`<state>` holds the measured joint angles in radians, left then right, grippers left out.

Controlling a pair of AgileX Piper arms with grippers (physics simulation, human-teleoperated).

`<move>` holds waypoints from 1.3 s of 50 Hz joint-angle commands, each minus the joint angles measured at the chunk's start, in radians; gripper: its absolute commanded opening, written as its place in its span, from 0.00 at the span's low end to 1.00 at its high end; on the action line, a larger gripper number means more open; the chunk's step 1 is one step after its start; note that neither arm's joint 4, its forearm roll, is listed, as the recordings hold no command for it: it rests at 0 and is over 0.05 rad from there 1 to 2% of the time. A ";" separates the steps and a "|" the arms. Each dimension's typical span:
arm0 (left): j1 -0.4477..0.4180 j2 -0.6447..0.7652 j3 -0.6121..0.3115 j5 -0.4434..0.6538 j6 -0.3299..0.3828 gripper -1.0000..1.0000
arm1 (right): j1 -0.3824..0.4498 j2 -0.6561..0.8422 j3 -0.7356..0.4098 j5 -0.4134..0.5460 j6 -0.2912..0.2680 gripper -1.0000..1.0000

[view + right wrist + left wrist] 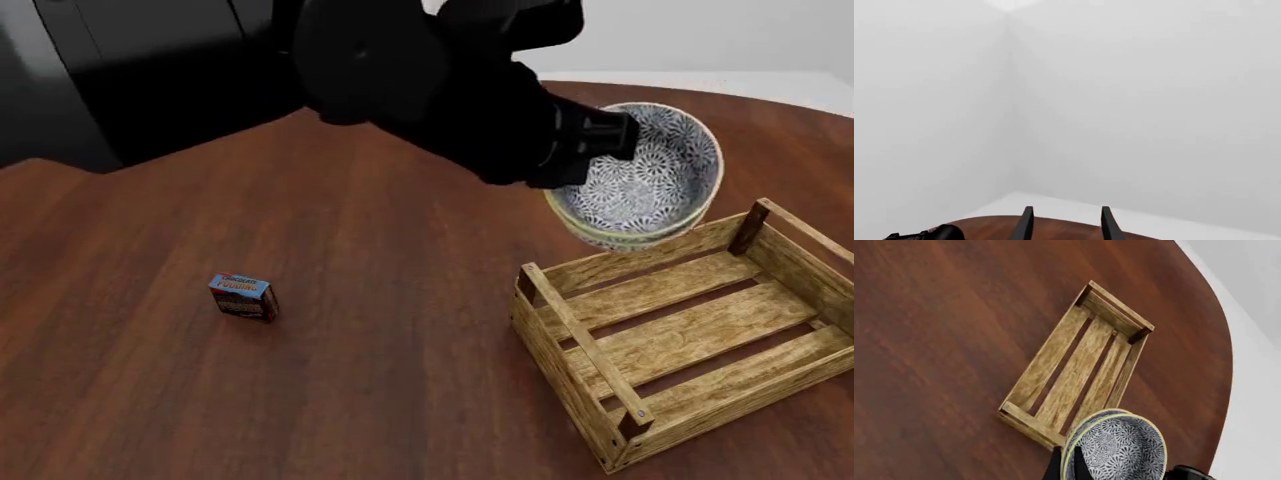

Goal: Stack the right bowl on the left bowl and place them in the tray.

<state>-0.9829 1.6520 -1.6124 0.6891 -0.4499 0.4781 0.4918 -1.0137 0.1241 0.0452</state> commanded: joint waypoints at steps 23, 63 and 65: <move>-0.157 0.185 -0.126 -0.067 -0.036 0.00 | -0.060 0.003 0.009 -0.061 0.044 1.00; -0.074 0.616 -0.487 -0.038 -0.008 0.00 | -0.092 -0.043 0.032 -0.044 0.101 1.00; -0.073 0.631 -0.492 -0.041 -0.009 0.00 | -0.096 -0.043 0.033 -0.045 0.104 1.00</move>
<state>-1.0724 2.2014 -2.0378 0.6590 -0.4596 0.3944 0.4552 -0.9853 0.0782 0.1351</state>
